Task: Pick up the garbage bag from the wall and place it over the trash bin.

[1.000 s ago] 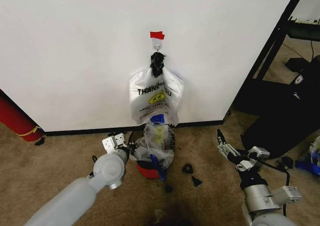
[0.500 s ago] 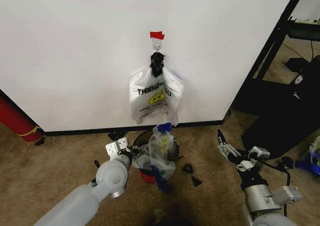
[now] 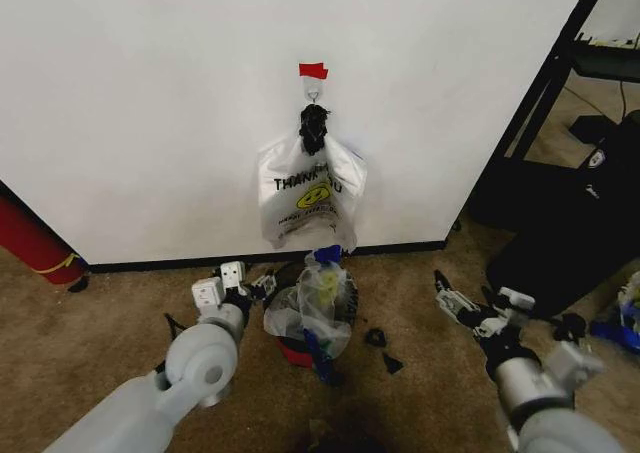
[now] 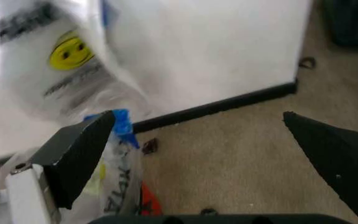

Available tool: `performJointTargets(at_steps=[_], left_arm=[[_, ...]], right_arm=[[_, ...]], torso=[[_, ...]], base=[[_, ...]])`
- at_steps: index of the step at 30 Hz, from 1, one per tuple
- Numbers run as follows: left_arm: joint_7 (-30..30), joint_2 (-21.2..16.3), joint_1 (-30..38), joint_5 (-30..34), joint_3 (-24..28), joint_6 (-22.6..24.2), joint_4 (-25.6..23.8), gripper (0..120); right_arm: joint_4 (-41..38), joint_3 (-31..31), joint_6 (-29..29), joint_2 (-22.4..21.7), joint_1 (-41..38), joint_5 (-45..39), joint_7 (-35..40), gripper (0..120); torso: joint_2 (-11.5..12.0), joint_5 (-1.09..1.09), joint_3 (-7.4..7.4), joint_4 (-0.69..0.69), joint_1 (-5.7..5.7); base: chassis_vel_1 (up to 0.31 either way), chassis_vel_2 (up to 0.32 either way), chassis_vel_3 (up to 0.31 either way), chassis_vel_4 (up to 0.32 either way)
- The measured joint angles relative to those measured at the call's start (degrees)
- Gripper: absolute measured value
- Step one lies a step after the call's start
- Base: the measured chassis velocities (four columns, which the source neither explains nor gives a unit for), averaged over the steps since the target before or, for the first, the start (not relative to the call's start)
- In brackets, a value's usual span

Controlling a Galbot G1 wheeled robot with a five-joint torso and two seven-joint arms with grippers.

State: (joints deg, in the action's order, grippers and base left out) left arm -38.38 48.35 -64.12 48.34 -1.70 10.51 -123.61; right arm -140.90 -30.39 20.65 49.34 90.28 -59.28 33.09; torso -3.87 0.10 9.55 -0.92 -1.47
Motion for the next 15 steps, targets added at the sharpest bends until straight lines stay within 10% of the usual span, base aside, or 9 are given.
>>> performJointTargets(at_steps=[15], left_arm=[[12.11, 8.13, -12.72, -21.38, -9.82, -15.96, -2.17, 100]], right_arm=[[10.02, 1.94, 21.79, -18.22, -23.18, -43.24, 4.64, 100]], torso=[[0.0, 0.0, 0.0, -0.08, 0.0]], base=[[0.0, 0.0, 0.0, 0.0]])
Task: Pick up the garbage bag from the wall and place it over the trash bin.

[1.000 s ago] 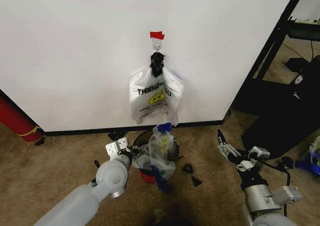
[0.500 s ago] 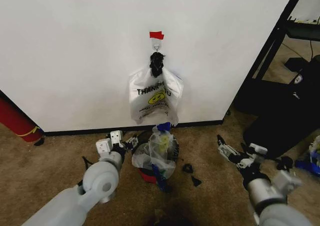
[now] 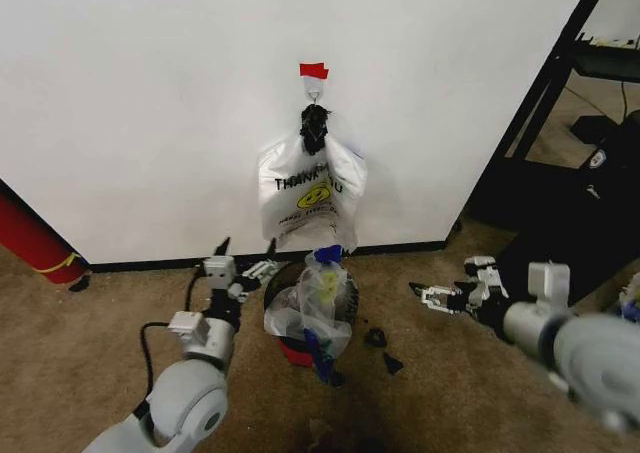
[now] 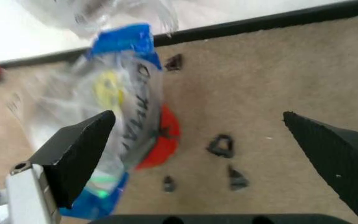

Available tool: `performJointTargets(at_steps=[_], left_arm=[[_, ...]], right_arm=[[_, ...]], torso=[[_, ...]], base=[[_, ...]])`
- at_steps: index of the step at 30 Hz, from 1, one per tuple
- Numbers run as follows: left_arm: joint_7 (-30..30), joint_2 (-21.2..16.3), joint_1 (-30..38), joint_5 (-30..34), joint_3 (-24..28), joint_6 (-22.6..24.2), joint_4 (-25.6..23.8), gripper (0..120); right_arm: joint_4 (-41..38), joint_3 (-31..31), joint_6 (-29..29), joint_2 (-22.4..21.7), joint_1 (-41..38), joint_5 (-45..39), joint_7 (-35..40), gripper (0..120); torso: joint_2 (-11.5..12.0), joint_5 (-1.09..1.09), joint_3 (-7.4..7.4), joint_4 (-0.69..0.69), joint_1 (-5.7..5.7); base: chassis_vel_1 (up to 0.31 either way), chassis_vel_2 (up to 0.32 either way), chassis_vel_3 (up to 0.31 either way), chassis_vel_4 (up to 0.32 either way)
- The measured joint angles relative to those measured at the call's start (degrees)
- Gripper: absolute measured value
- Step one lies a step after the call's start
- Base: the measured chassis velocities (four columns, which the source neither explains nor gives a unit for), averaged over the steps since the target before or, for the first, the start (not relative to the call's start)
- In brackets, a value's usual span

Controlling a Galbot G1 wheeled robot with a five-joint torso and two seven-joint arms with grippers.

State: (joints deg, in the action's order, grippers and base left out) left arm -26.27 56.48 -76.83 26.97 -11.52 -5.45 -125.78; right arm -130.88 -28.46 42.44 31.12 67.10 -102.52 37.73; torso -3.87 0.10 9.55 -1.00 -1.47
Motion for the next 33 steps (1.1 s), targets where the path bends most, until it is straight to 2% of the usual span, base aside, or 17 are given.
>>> performJointTargets(at_steps=[2, 3, 5, 7, 10, 12, 13, 14, 17, 18, 24, 33], left_arm=[[0.24, 1.12, -1.46, -2.22, -0.81, -0.48, -0.62, 100], [0.46, 2.1, -2.19, -4.32, -1.2, -0.8, -0.89, 100], [0.5, 2.36, -2.28, -4.84, -1.25, -0.88, -0.95, 100], [0.57, 4.51, -2.29, -7.23, -0.89, -1.12, -1.09, 100], [0.46, 6.01, -2.15, -8.55, -0.1, -1.12, -1.08, 100], [0.43, 6.16, -2.12, -8.78, 0.01, -1.12, -1.03, 100], [0.18, 6.82, -2.0, -10.18, 0.36, -1.19, -0.44, 100], [-0.07, 7.06, -2.01, -10.52, 0.35, -1.36, -0.1, 100], [-0.52, 7.39, -2.18, -10.6, 0.14, -1.52, 0.4, 100], [-0.98, 7.6, -2.36, -10.62, 0.0, -1.59, 0.52, 100], [-1.51, 7.98, -1.81, -10.6, 0.11, -1.54, 0.95, 100], [-1.59, 8.82, -0.85, -11.11, 2.89, -0.36, 1.76, 100]], right_arm=[[2.5, 2.62, 0.26, -0.48, -3.74, -2.61, -0.5, 100], [5.4, 5.56, 0.3, -1.26, -6.73, -3.22, -3.13, 100], [6.42, 6.86, 0.3, -1.61, -7.83, -3.31, -4.22, 100], [10.45, 14.67, 0.31, -2.27, -14.32, -4.25, -8.57, 100], [11.79, 21.6, 0.29, -1.51, -20.52, -5.22, -8.98, 100], [11.92, 22.69, 0.27, -1.26, -21.47, -5.3, -8.86, 100], [12.82, 31.09, 0.19, 1.1, -28.61, -6.57, -5.83, 100], [13.61, 35.57, 0.13, 2.71, -32.38, -7.92, -2.48, 100], [15.13, 42.03, 0.04, 5.28, -37.88, -10.53, 4.16, 100], [15.5, 45.15, -0.02, 6.06, -40.49, -12.54, 8.64, 100], [16.37, 49.59, -0.13, 6.24, -43.41, -16.68, 15.18, 100], [19.43, 53.27, -0.28, 8.43, -45.18, -18.53, 16.64, 100]], torso=[[0.0, 0.0, 0.0, 0.0, 0.0], [0.0, 0.0, 0.0, 0.01, 0.0], [0.0, 0.0, 0.0, 0.01, 0.0], [0.0, -0.01, 0.01, -0.03, 0.0], [0.0, 0.01, 0.0, -0.03, 0.0], [0.0, 0.02, 0.0, -0.03, 0.0], [0.0, 0.0, 0.0, 0.0, 0.0], [0.0, 0.01, 0.01, 0.02, 0.0], [0.0, 0.0, 0.01, 0.04, 0.0], [0.0, 0.02, 0.01, 0.04, -0.01], [0.0, 0.01, 0.0, -0.02, 0.0], [0.0, 0.01, 0.0, 0.0, 0.0]], base=[[0.0, 0.0, 0.0, 0.0], [0.0, 0.0, 0.0, 0.0], [0.0, 0.0, 0.0, 0.0], [0.0, 0.0, 0.0, 0.0], [0.0, 0.0, 0.0, 0.0], [0.0, 0.0, 0.0, 0.0], [0.0, 0.0, 0.0, 0.0], [0.0, 0.0, 0.0, 0.0], [0.0, 0.0, 0.0, 0.0], [0.0, 0.0, 0.0, 0.0], [0.0, 0.0, 0.0, 0.0], [0.0, 0.0, 0.0, 0.0]])
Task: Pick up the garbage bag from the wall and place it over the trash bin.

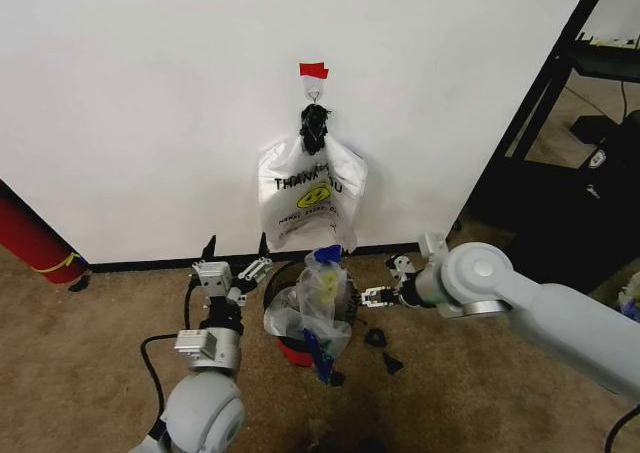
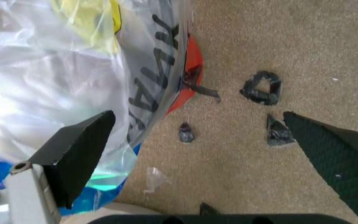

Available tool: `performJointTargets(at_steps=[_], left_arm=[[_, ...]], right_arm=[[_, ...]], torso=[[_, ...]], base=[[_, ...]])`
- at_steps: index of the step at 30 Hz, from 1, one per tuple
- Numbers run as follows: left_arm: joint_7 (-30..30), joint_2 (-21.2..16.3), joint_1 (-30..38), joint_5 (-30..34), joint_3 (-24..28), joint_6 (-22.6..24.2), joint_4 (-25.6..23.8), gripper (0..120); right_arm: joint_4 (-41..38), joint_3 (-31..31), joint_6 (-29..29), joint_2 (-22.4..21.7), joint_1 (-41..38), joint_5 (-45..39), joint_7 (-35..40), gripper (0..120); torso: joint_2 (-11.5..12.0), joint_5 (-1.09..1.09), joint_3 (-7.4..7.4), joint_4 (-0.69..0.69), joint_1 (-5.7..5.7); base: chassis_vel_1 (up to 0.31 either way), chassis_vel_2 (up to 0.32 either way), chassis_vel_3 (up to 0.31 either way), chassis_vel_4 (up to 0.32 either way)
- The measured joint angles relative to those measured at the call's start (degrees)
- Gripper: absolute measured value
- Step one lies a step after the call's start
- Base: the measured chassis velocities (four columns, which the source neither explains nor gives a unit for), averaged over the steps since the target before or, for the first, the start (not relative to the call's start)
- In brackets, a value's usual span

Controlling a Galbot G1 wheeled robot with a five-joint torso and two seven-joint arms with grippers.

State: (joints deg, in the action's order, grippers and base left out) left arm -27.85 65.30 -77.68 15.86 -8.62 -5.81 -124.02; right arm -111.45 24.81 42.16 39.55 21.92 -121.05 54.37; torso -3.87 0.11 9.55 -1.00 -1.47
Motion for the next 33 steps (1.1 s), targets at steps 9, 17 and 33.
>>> performJointTargets(at_steps=[9, 17, 33], left_arm=[[-0.17, -1.15, -1.18, -0.26, -0.28, -0.63, 0.6, 100], [-0.32, 0.04, -1.08, -0.64, -0.12, -0.67, 0.51, 100], [-0.47, -0.09, -1.38, -1.22, 0.54, -0.63, 0.73, 100]], right_arm=[[3.48, 0.35, -0.04, 4.84, -1.01, -0.9, 3.57, 100], [6.7, 1.33, -0.07, 10.81, -0.97, -5.3, 12.88, 100], [8.99, -4.12, -0.08, 12.97, 5.51, -3.9, 16.49, 100]], torso=[[0.0, 0.01, 0.0, 0.01, 0.0], [0.0, 0.01, 0.0, 0.02, 0.0], [0.0, 0.0, 0.0, 0.0, 0.01]], base=[[0.0, 0.0, 0.0, 0.0], [0.0, 0.0, 0.0, 0.0], [0.0, 0.0, 0.0, 0.0]])
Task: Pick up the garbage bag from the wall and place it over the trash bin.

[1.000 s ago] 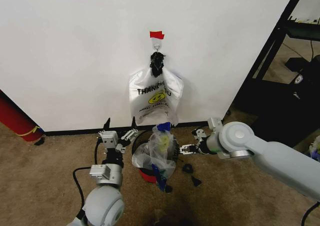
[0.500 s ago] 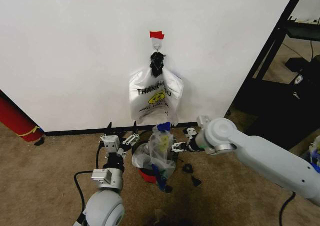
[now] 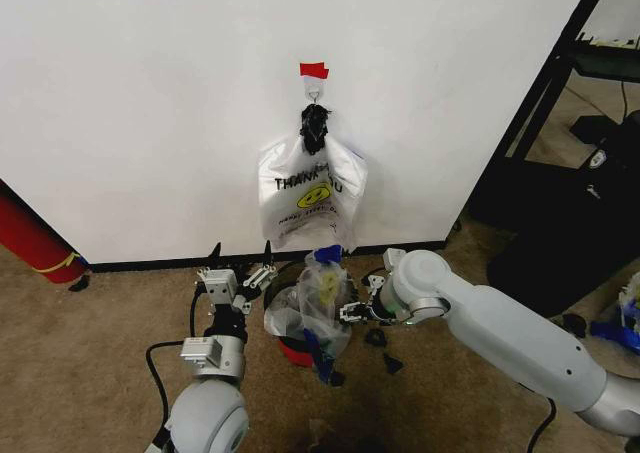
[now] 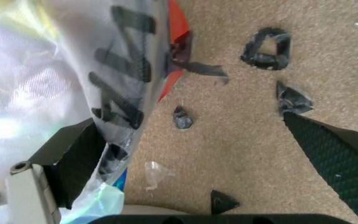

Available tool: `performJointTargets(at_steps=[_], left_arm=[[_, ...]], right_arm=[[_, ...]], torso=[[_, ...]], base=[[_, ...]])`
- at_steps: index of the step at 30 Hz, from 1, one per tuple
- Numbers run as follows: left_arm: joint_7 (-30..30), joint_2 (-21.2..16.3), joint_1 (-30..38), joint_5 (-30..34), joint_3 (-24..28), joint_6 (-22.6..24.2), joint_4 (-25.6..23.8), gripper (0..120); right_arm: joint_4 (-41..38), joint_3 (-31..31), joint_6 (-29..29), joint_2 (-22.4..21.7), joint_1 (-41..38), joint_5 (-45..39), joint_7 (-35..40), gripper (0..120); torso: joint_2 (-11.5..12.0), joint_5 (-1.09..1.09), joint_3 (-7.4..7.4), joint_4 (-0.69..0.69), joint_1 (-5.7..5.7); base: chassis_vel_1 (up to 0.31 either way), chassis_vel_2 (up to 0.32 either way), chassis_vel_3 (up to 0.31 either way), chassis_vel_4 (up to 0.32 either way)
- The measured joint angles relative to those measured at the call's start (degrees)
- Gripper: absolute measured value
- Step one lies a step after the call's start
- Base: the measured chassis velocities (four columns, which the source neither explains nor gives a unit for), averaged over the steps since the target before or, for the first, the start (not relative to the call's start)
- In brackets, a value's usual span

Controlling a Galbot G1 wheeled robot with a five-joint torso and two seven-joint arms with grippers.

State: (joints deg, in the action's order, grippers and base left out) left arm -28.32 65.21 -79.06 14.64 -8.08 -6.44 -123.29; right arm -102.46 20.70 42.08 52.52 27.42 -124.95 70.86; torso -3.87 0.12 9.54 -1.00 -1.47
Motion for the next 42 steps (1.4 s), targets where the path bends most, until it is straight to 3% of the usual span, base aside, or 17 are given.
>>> performJointTargets(at_steps=[16, 30, 35, 42], left_arm=[[-0.13, -0.68, 0.35, -1.78, 2.22, -0.31, 0.21, 100], [-0.49, -0.2, -0.23, -2.22, 2.34, -0.35, -0.09, 100], [-0.54, -0.09, -0.22, -2.23, 2.5, -0.38, -0.09, 100], [-0.55, -0.37, -0.06, -2.38, 2.94, -0.38, 0.14, 100]], right_arm=[[1.57, -0.32, -0.05, 1.33, -2.32, 0.33, -0.75, 95], [3.01, 1.02, -0.1, 3.75, -3.47, 0.52, 1.9, 46], [3.1, 1.21, -0.11, 4.07, -4.1, 0.35, 2.52, 24], [3.21, 1.01, -0.16, 4.46, -3.74, 0.94, 2.57, 3]], torso=[[-0.01, 0.0, 0.0, 0.0, 0.0], [-0.01, 0.0, 0.0, 0.0, 0.0], [-0.01, 0.0, 0.0, 0.0, 0.0], [-0.01, 0.0, 0.0, -0.01, 0.0]], base=[[0.0, 0.0, 0.0, 0.0], [0.0, 0.0, 0.0, 0.0], [0.0, 0.0, 0.0, 0.0], [0.0, 0.0, 0.0, 0.0]])
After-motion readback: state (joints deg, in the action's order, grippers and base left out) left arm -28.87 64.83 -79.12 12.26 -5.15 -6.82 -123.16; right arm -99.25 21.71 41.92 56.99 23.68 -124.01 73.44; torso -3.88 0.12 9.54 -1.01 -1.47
